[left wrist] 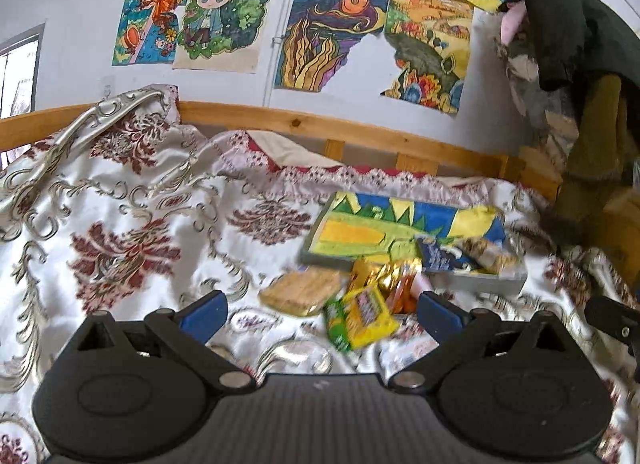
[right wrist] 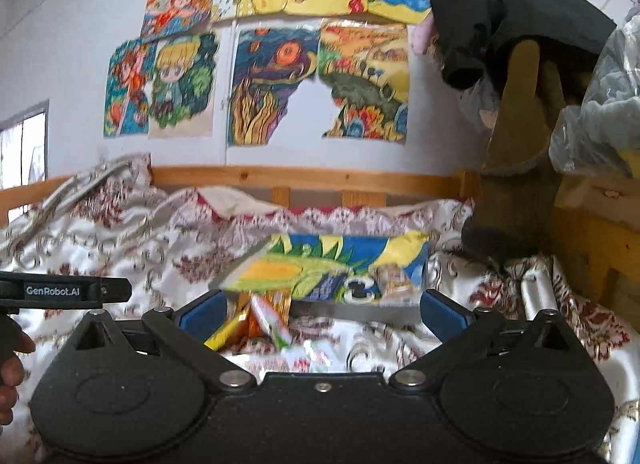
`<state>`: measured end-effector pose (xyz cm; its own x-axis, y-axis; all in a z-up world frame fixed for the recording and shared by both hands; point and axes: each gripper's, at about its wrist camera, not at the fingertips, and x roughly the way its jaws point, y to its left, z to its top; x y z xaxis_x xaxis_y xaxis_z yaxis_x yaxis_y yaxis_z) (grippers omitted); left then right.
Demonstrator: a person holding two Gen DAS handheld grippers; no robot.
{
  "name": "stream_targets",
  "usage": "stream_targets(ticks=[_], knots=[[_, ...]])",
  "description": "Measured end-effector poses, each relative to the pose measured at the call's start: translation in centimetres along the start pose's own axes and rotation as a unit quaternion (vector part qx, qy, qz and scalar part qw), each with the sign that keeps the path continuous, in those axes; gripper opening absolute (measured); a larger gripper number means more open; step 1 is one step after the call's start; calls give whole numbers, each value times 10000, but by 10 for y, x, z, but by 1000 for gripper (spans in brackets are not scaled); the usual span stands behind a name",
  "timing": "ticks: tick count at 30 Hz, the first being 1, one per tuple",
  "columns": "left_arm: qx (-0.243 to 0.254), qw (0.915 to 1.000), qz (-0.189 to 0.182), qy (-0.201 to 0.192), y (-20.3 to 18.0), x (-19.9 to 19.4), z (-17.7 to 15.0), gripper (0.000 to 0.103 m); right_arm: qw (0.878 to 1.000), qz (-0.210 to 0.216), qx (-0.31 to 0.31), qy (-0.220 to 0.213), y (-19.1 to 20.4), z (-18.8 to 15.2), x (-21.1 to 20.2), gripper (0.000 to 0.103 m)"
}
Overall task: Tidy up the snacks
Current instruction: 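Open both tools and lift them away from the tray, then lower the right tool onto the brown dried-fish snack and close it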
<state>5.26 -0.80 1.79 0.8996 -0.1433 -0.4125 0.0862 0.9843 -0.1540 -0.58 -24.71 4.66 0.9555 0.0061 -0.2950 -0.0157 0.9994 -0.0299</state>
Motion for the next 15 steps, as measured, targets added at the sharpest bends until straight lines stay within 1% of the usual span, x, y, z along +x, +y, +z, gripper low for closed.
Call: stream_targets(ticks=[3, 8, 12, 15], knots=[[54, 10000, 29, 58, 5, -5, -11, 103, 9998, 40, -47, 187, 7, -8, -1, 102], [5, 9997, 94, 216, 12, -4, -19, 103, 9984, 154, -47, 539, 16, -20, 3, 102], [19, 9988, 152, 457, 17, 3, -23, 103, 9970, 121, -135, 758, 21, -26, 9, 102], [61, 9983, 169, 562, 20, 6, -27, 103, 9960, 124, -110, 872, 21, -30, 13, 102]])
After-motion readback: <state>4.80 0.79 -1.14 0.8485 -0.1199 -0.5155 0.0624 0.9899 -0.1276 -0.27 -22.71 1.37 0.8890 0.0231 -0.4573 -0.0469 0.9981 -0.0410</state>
